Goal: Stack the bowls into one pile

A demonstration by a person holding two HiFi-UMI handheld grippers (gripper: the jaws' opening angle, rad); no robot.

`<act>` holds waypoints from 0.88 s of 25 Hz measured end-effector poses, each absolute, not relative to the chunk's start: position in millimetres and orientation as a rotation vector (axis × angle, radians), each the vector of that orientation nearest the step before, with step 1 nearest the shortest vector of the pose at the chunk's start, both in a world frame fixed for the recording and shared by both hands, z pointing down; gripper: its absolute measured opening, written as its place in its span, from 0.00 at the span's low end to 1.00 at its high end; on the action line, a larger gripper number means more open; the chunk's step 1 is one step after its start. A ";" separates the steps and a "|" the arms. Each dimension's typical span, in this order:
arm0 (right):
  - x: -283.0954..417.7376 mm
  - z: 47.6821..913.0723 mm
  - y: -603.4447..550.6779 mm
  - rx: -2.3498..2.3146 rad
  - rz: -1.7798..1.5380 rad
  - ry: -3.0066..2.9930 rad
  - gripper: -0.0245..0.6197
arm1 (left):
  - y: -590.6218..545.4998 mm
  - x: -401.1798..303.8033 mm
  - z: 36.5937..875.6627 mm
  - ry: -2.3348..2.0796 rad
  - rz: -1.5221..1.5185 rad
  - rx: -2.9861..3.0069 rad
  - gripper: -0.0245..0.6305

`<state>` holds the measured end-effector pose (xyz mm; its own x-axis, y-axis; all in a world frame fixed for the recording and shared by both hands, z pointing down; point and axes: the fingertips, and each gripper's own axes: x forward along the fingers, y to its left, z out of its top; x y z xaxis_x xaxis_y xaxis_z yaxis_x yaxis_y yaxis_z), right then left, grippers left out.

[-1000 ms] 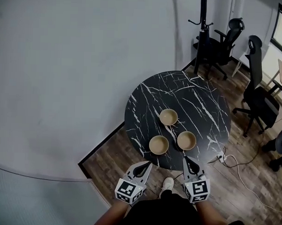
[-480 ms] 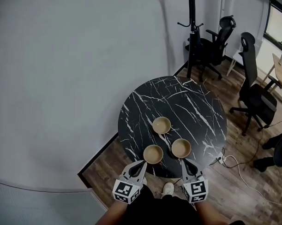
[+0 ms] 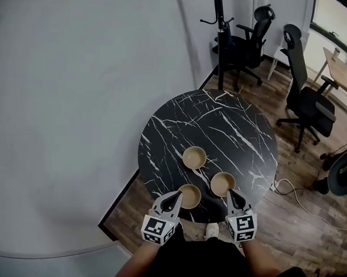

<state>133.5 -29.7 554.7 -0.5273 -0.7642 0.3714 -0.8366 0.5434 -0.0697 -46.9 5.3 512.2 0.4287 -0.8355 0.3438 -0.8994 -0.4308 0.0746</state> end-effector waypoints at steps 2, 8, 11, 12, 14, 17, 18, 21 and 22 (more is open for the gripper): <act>132.9 562.7 -35.1 1.354 0.364 -2.447 0.05 | -3.3 -55.0 517.2 -1.491 0.386 2.431 0.06; 143.9 590.5 -54.9 1.469 0.439 -2.281 0.05 | -24.8 -73.4 536.7 -1.384 0.395 2.425 0.06; 152.1 609.8 -59.9 1.510 0.502 -2.186 0.05 | -36.3 -76.5 546.6 -1.331 0.412 2.433 0.06; 154.7 616.8 -60.3 1.518 0.525 -2.157 0.05 | -40.7 -76.4 548.6 -1.317 0.417 2.439 0.06; 159.3 631.3 -59.6 1.522 0.584 -2.106 0.08 | -49.4 -74.7 550.2 -1.290 0.426 2.457 0.06; 166.9 652.1 -58.9 1.526 0.681 -2.035 0.16 | -60.5 -69.2 549.5 -1.231 0.451 2.498 0.06; 169.6 658.2 -59.2 1.533 0.703 -2.012 0.17 | -63.2 -68.1 549.9 -1.212 0.464 2.513 0.06; 175.8 674.1 -62.0 1.542 0.759 -1.957 0.20 | -70.1 -68.9 552.8 -1.186 0.486 2.531 0.06; 176.9 678.8 -63.2 1.538 0.779 -1.942 0.20 | -71.6 -69.8 554.1 -1.182 0.488 2.527 0.06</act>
